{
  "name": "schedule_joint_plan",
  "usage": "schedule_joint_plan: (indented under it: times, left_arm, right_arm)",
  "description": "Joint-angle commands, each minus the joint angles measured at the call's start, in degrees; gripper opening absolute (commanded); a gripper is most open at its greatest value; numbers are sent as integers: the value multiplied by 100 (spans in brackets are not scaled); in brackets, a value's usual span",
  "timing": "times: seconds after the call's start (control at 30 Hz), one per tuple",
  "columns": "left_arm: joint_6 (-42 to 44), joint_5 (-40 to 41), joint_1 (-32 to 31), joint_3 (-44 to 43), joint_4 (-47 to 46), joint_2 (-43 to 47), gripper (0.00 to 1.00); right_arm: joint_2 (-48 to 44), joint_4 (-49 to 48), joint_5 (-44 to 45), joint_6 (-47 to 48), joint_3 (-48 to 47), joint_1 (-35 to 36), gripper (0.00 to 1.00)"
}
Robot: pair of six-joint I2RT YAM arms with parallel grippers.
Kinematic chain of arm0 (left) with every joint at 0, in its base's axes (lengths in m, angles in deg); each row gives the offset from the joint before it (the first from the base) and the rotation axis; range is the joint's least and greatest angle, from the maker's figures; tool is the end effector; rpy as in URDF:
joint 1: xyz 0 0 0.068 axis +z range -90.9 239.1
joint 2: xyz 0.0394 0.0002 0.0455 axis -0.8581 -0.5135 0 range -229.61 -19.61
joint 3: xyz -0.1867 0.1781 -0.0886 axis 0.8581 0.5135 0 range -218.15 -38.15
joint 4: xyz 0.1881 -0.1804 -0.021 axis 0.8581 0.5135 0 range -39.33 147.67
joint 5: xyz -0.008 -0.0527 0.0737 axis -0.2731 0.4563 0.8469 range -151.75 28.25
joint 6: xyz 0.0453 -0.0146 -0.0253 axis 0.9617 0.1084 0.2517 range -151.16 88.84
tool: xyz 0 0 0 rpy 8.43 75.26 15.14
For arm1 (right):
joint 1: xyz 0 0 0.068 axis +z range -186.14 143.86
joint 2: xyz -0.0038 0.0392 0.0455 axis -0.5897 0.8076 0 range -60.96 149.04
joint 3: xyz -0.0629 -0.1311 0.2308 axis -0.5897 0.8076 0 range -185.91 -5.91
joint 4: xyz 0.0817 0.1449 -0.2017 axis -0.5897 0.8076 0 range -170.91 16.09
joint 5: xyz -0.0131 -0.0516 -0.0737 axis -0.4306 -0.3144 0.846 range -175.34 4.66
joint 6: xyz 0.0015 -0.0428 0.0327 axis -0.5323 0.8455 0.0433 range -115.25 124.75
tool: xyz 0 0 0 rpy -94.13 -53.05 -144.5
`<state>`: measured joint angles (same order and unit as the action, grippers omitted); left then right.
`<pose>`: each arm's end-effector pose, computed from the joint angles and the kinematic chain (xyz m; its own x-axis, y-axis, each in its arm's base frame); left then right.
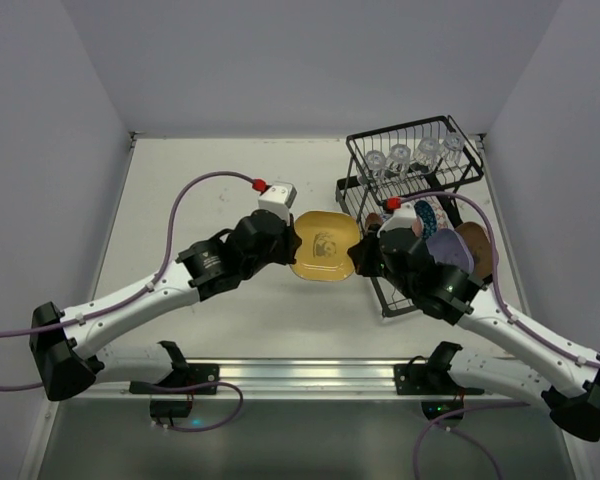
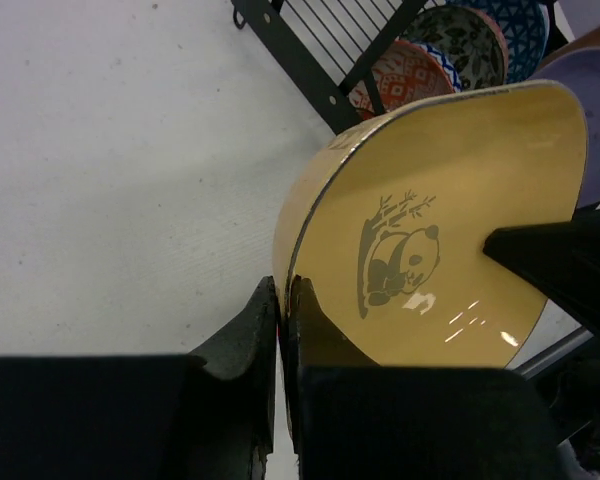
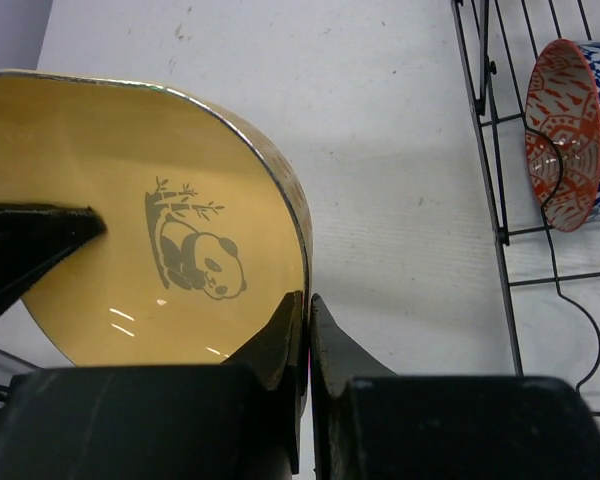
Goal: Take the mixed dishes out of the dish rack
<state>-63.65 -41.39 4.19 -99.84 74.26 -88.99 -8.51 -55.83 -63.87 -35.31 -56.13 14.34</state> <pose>0.1652 -0.2136 0.3316 -0.5721 -0.0618 -0.8179 0.3426 0.8880 -0.3067 0.1382 0.1471 0.3241 -0.5522 0.2717 -0.7882 -0.2031 0.8731 0.4432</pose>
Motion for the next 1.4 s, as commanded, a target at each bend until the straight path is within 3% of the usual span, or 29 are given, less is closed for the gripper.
schedule_joint_plan:
  times: [0.0,0.07,0.1,0.13,0.17,0.23,0.33,0.5,0.73,0.9,1.07,1.37]
  left_arm:
    - [138,486,69,-203,-145,-14,0]
    - [129,539,60,-194,-145,-14,0]
    - [129,565,60,-177,-145,-22,0]
    - [85,661,60,-150,-162,-31,0]
    - [41,723,60,-142,-162,-40,0]
    - [-64,863,69,-106,-171,-93,0]
    - [-205,961,252,-97,-136,-224,0]
    - [-302,-286,1298,192,-487,-531,0]
    - [-363,-628,2019,-97,-785,-1673,0]
    - [-355,-1227,2423,-334,-1217,-2638,0]
    - [-74,-1684,2687,-932,-1015,-3458,0]
    - [506,-1931,3013,-1380,-409,-4021,0]
  right_arm:
    - [-121,-522,-162,-11,-67,41,0]
    - [-121,-461,-30,6,-85,41,0]
    - [-147,-443,14,6,-76,41,11]
    - [-164,-434,67,6,-67,41,26]
    - [-191,-408,137,6,-76,32,60]
    - [-305,-277,216,111,-76,41,98]
    - [-532,161,786,269,-137,32,99]
    - [-1051,1234,2025,235,-295,6,99]
    - [-2501,2500,2580,103,-305,-12,99]
    - [-3292,2572,2467,524,-217,-12,99]
    - [-3136,2932,2493,631,-234,-20,99]
    - [-2188,2932,2415,964,-436,-55,99]
